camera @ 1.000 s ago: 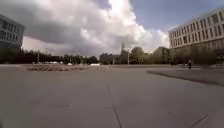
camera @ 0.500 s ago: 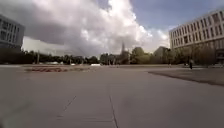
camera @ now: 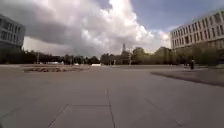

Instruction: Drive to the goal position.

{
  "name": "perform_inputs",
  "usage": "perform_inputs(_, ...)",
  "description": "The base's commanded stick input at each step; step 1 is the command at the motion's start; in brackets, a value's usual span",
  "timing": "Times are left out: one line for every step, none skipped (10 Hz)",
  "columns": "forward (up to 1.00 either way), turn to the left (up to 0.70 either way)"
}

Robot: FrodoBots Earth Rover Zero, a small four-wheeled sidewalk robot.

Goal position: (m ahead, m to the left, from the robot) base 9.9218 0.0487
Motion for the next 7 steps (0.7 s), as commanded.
perform_inputs(0.7, 0.0)
perform_inputs(0.7, 0.0)
perform_inputs(0.7, 0.0)
perform_inputs(0.7, 0.0)
perform_inputs(0.7, 0.0)
perform_inputs(0.7, 0.0)
perform_inputs(0.7, 0.0)
